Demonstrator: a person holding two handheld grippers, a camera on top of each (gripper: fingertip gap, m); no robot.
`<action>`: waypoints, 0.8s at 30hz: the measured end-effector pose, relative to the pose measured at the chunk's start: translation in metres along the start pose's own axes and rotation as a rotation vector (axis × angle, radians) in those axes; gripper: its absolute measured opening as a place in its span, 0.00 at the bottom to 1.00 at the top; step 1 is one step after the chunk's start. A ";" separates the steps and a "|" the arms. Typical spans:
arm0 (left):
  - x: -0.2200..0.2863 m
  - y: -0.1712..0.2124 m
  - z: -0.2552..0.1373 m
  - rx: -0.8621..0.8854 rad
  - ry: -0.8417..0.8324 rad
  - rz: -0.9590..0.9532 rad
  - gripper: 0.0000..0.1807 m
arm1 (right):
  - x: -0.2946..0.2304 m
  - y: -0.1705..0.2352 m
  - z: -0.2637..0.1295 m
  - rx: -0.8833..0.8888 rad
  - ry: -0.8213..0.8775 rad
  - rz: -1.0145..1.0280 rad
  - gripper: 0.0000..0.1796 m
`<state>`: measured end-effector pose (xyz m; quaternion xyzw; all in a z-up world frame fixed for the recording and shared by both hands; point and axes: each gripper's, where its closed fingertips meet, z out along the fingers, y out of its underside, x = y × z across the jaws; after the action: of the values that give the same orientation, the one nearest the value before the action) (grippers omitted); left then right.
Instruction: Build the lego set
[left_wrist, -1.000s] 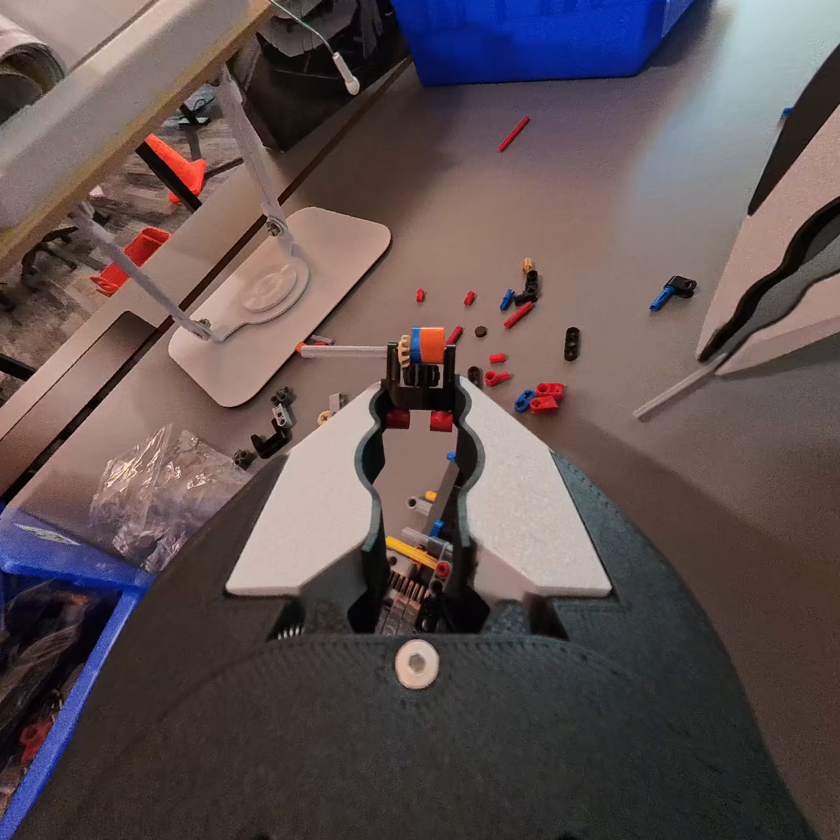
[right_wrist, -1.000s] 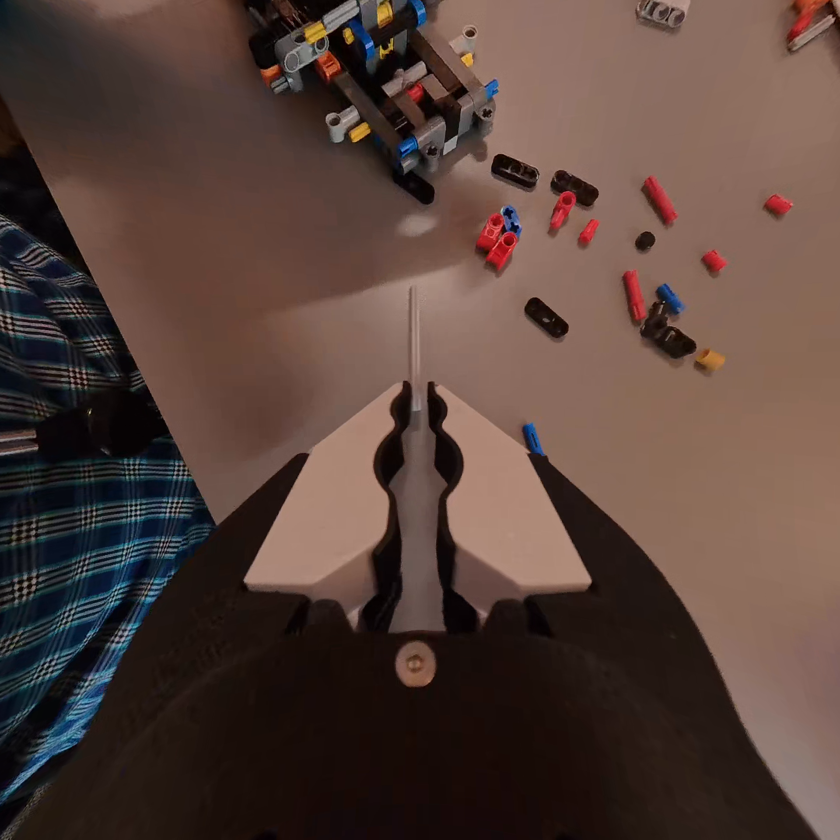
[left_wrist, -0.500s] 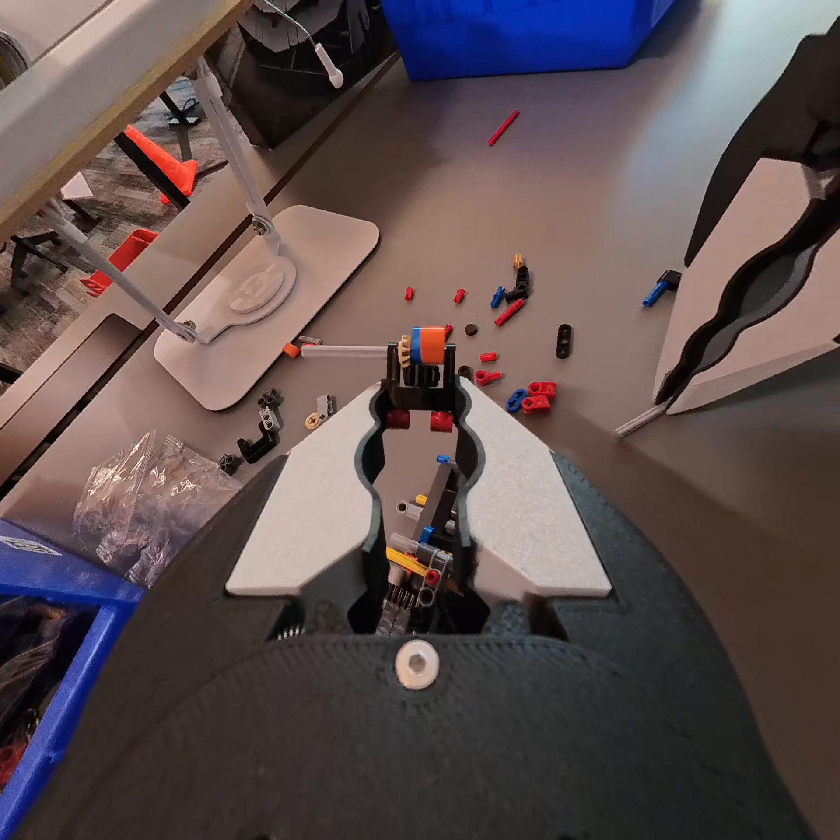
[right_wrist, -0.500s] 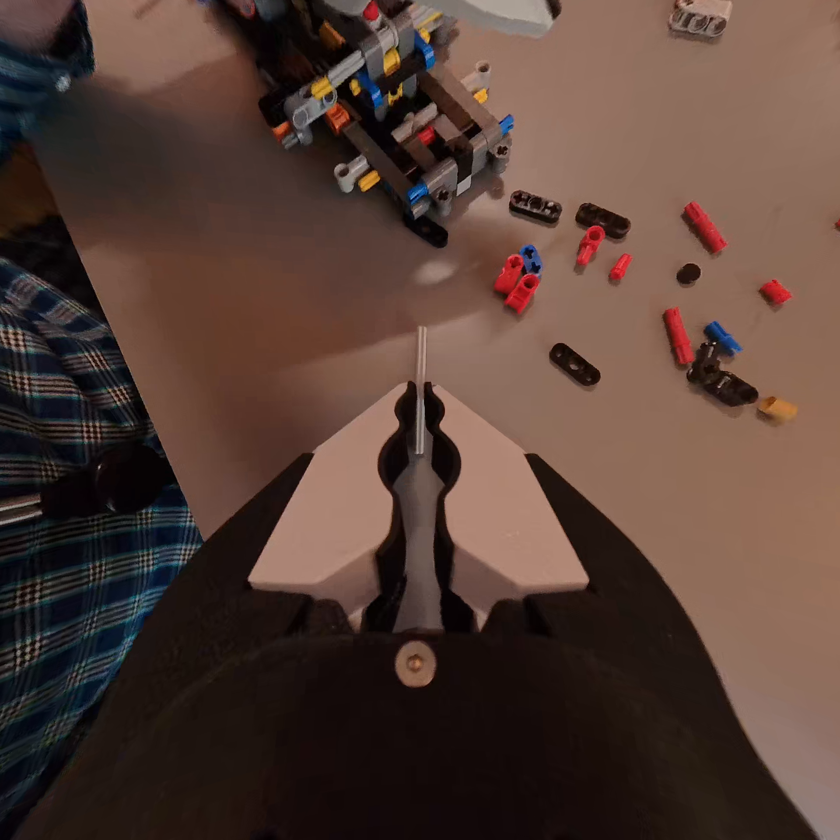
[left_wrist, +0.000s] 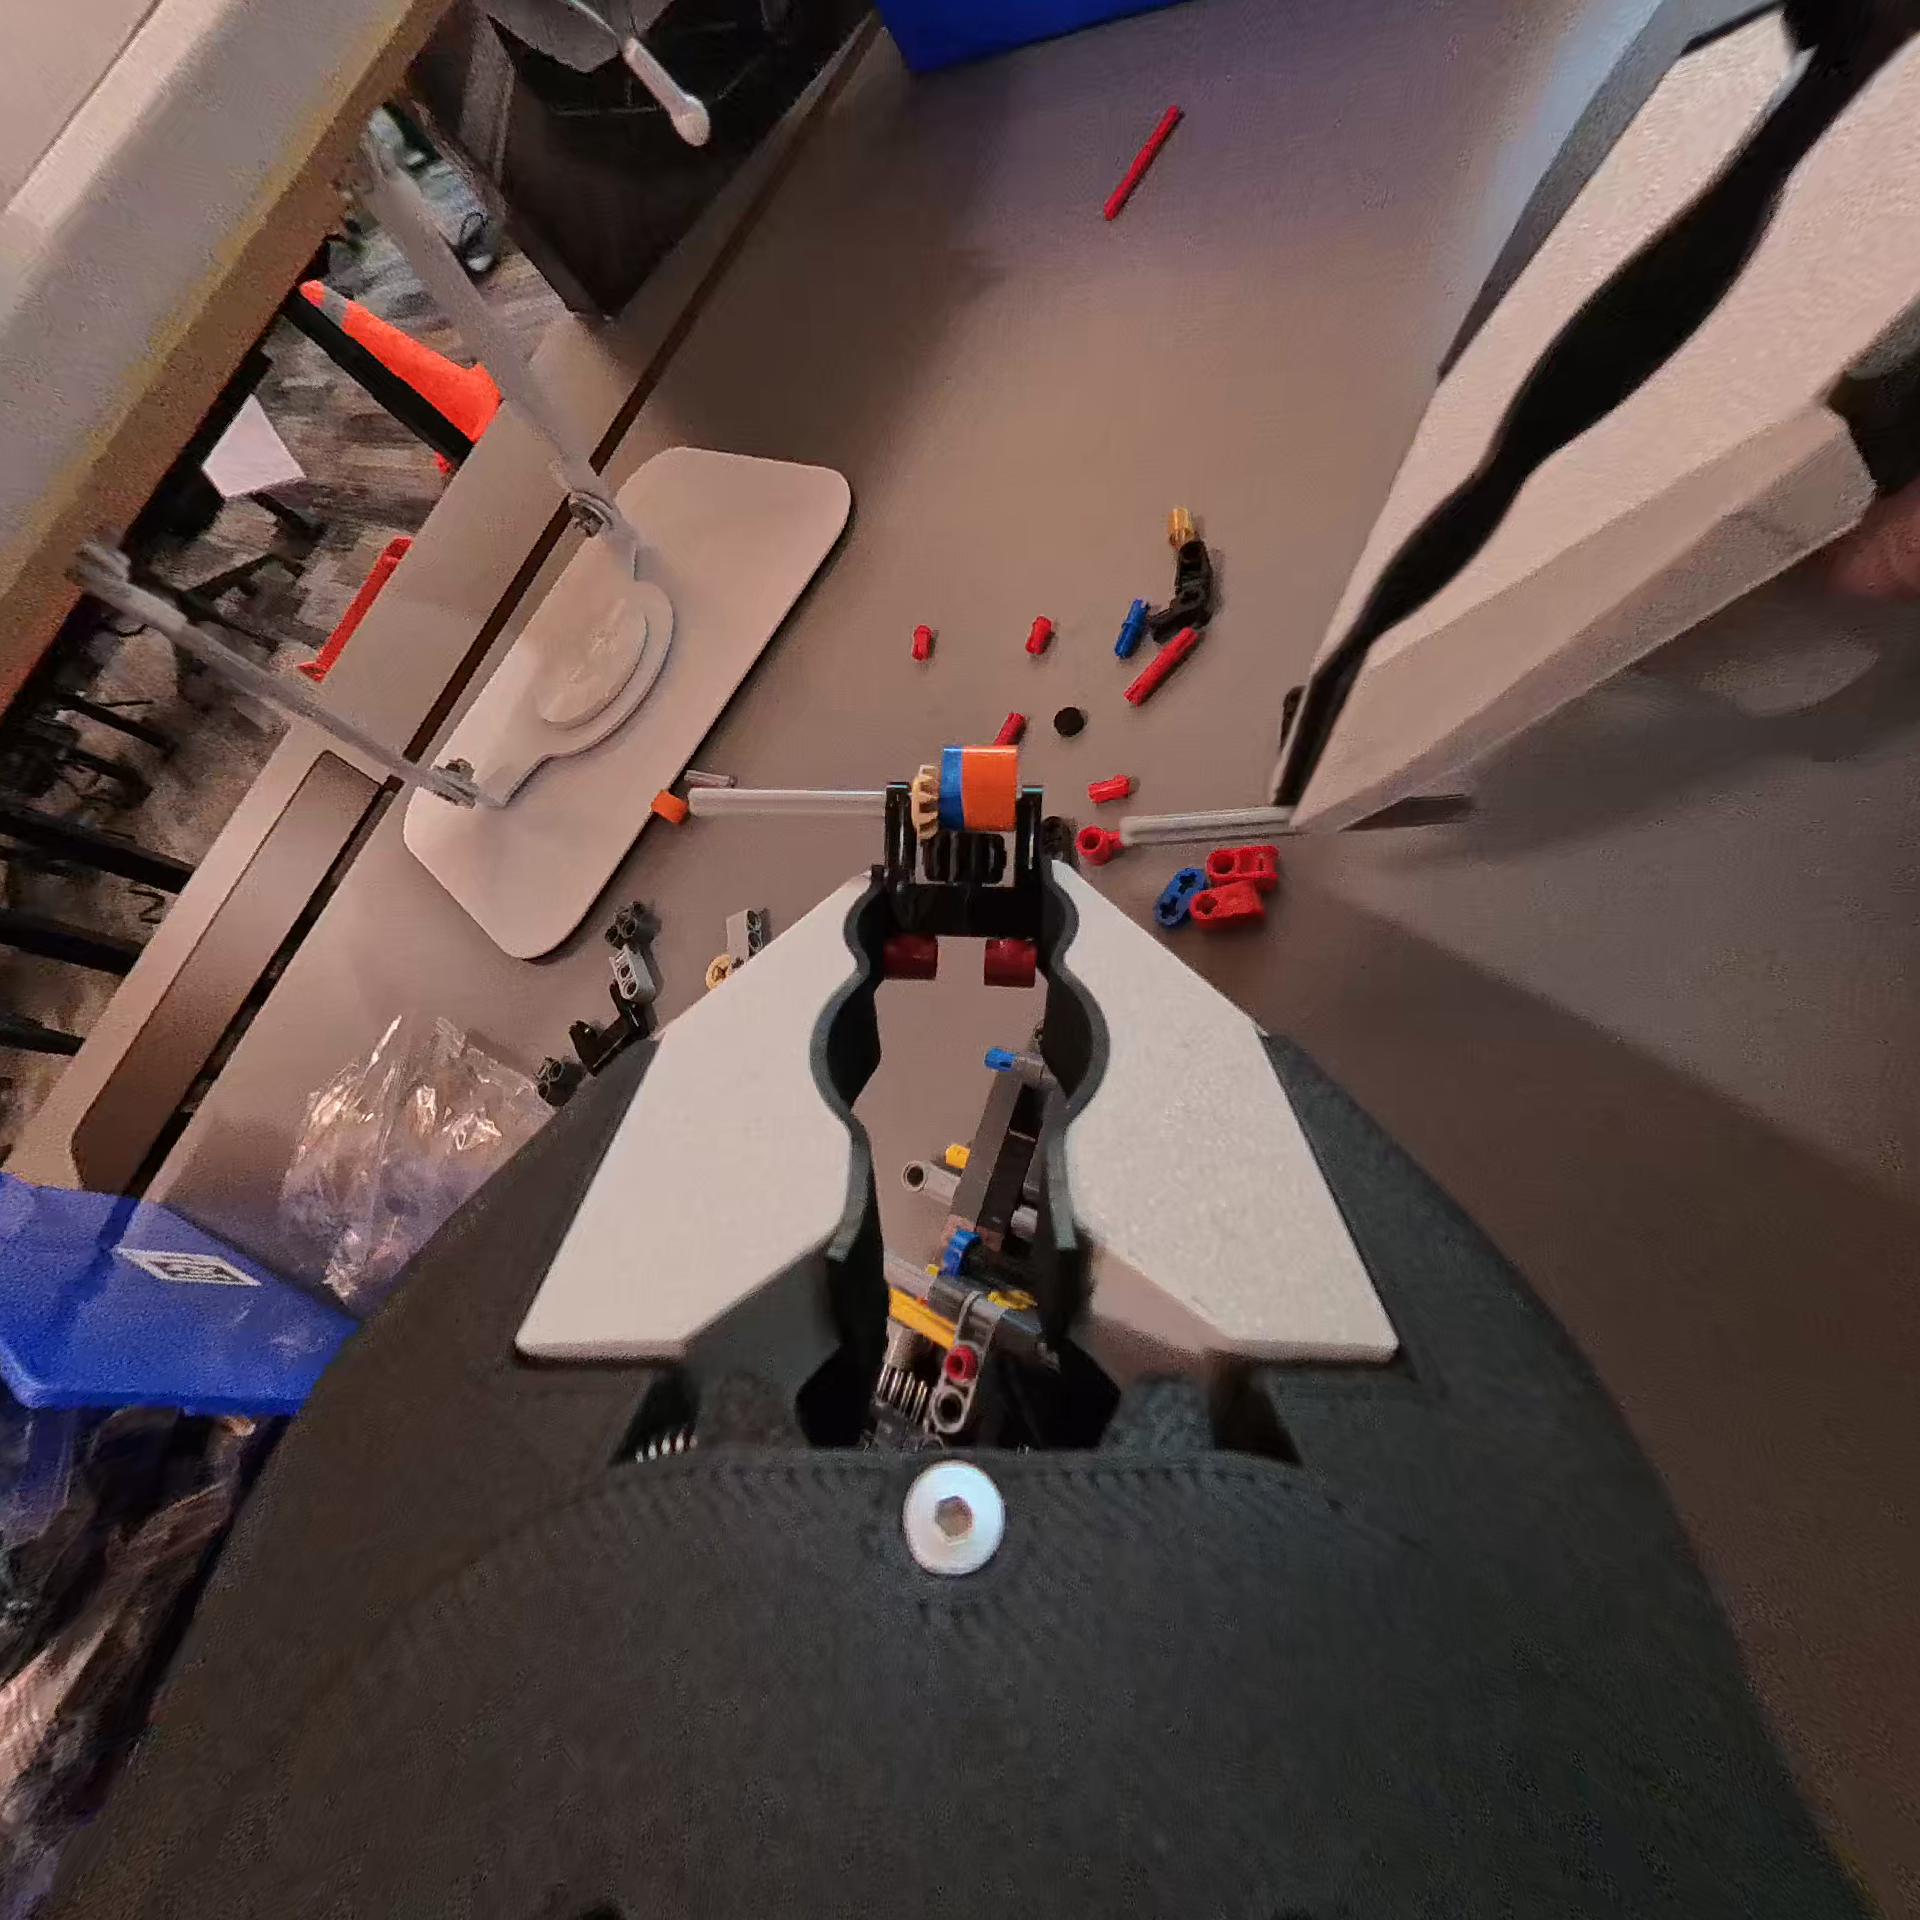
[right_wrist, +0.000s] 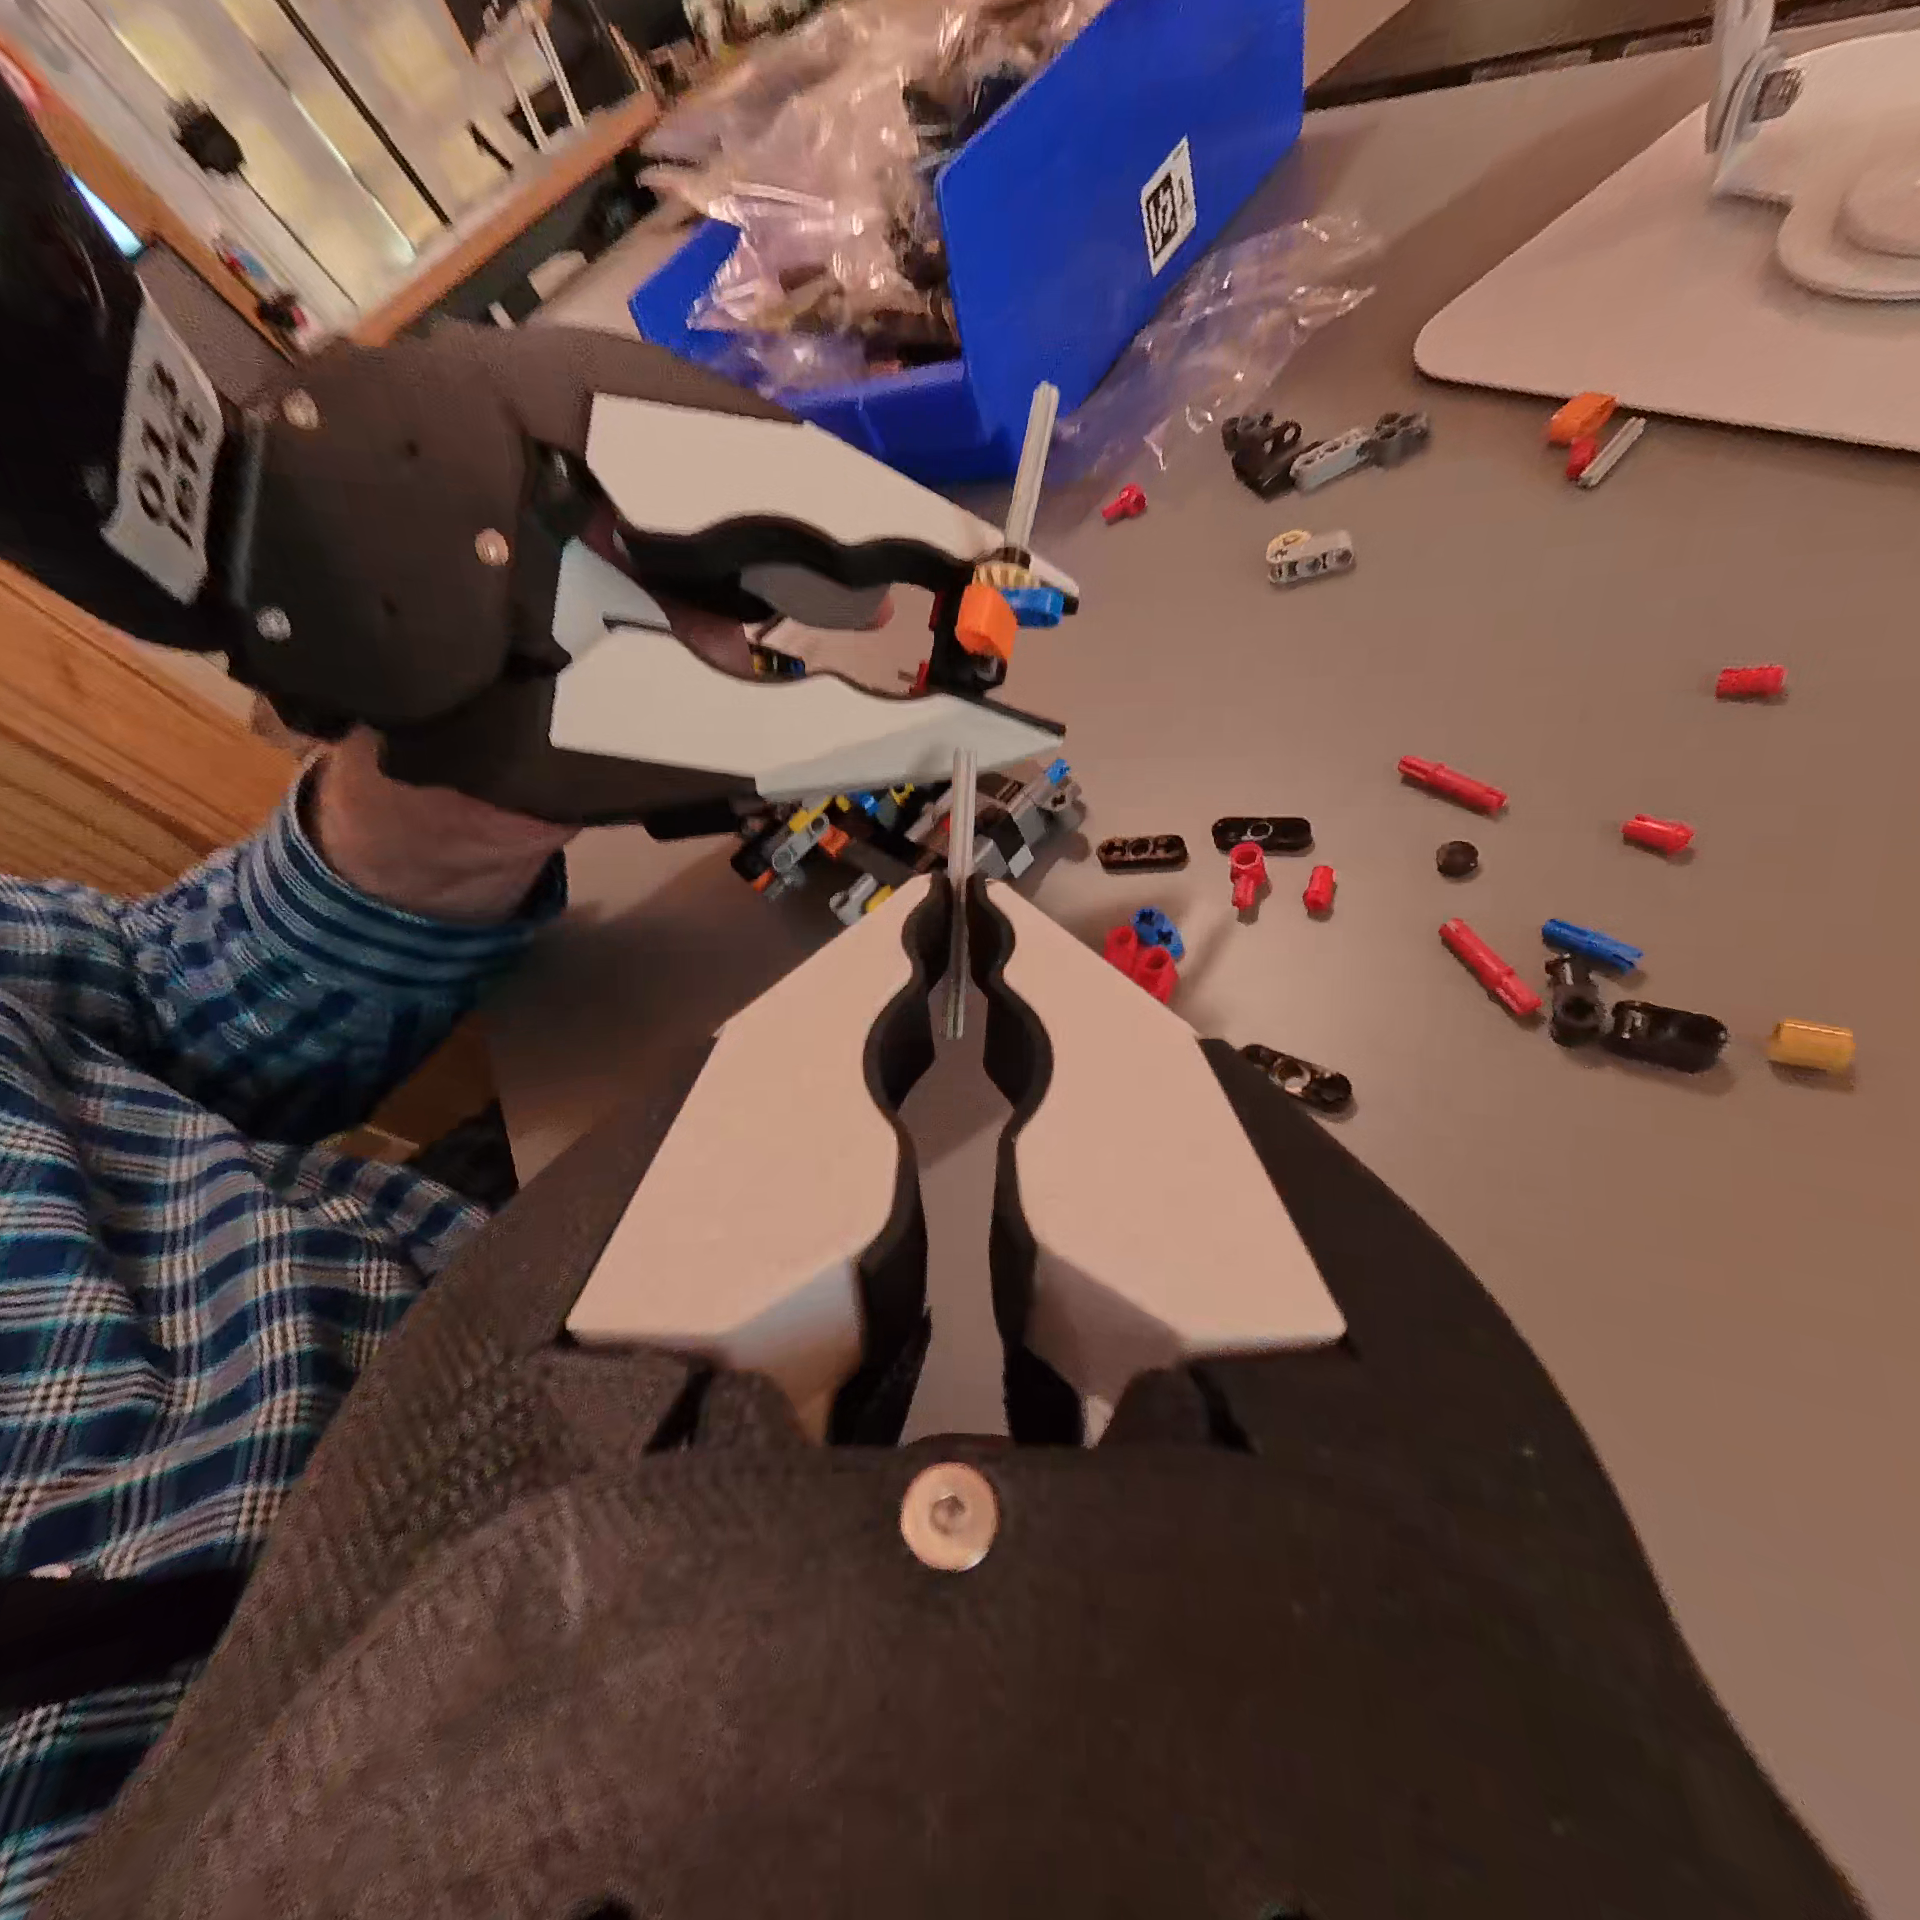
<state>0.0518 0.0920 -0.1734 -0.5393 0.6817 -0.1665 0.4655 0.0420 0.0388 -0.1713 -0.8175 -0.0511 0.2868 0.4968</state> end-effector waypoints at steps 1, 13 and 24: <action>0.001 0.001 0.001 -0.011 -0.008 0.019 0.14 | 0.001 -0.002 0.001 0.020 -0.002 0.011 0.00; 0.003 0.002 0.008 -0.032 0.007 -0.011 0.14 | 0.009 -0.008 0.005 0.063 0.023 0.054 0.00; 0.001 0.001 0.008 -0.048 -0.067 0.064 0.14 | 0.011 -0.006 0.007 0.052 0.065 0.040 0.00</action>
<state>0.0571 0.0933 -0.1789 -0.5336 0.6865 -0.1170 0.4798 0.0486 0.0512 -0.1731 -0.8141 -0.0109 0.2711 0.5134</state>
